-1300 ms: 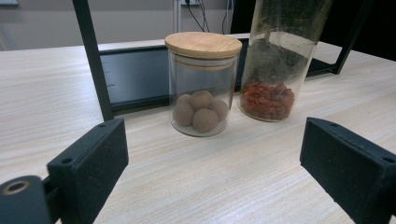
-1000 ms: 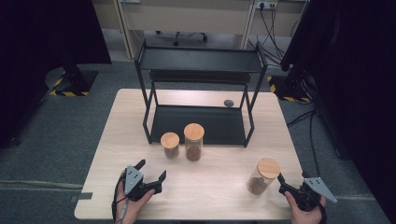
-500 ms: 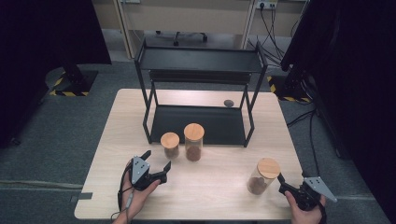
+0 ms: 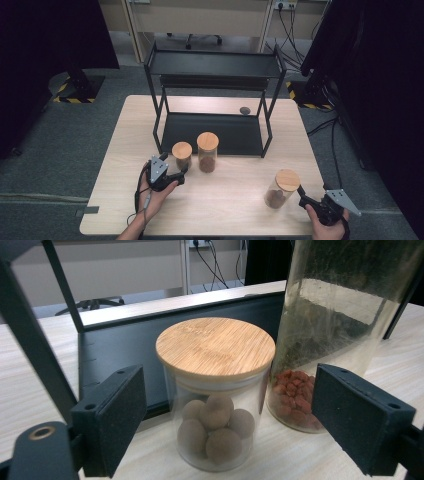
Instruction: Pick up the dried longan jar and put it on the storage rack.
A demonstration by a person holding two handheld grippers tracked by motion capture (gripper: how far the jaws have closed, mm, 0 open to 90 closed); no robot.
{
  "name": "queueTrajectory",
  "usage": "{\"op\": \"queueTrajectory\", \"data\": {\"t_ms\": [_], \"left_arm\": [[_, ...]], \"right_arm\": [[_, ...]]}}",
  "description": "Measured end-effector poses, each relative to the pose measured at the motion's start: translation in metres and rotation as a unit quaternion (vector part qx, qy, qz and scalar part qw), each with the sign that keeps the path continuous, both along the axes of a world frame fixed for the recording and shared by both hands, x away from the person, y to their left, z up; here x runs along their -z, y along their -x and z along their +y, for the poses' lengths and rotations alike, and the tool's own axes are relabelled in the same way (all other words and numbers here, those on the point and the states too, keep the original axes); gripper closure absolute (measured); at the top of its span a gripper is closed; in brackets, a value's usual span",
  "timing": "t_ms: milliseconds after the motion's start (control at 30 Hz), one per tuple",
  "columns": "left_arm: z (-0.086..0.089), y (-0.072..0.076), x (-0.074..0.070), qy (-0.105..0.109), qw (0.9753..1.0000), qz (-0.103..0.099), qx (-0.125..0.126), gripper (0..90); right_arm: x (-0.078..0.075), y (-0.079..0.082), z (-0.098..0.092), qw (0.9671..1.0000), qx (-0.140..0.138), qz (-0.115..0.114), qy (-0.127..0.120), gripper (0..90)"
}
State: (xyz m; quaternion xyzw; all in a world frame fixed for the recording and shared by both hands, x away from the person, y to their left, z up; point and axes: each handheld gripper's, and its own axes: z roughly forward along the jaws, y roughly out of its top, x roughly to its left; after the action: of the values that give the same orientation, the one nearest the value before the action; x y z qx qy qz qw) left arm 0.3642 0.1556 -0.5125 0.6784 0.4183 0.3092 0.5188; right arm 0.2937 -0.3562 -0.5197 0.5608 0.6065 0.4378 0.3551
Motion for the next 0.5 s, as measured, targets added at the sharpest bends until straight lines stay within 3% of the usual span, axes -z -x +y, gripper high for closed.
{"op": "queueTrajectory", "data": {"t_ms": [500], "left_arm": [[-0.011,-0.022,0.002,-0.006,0.9999,0.004,-0.012,17.1]], "right_arm": [[0.000,0.000,-0.001,1.0000,-0.001,-0.003,-0.002,4.4]]}}
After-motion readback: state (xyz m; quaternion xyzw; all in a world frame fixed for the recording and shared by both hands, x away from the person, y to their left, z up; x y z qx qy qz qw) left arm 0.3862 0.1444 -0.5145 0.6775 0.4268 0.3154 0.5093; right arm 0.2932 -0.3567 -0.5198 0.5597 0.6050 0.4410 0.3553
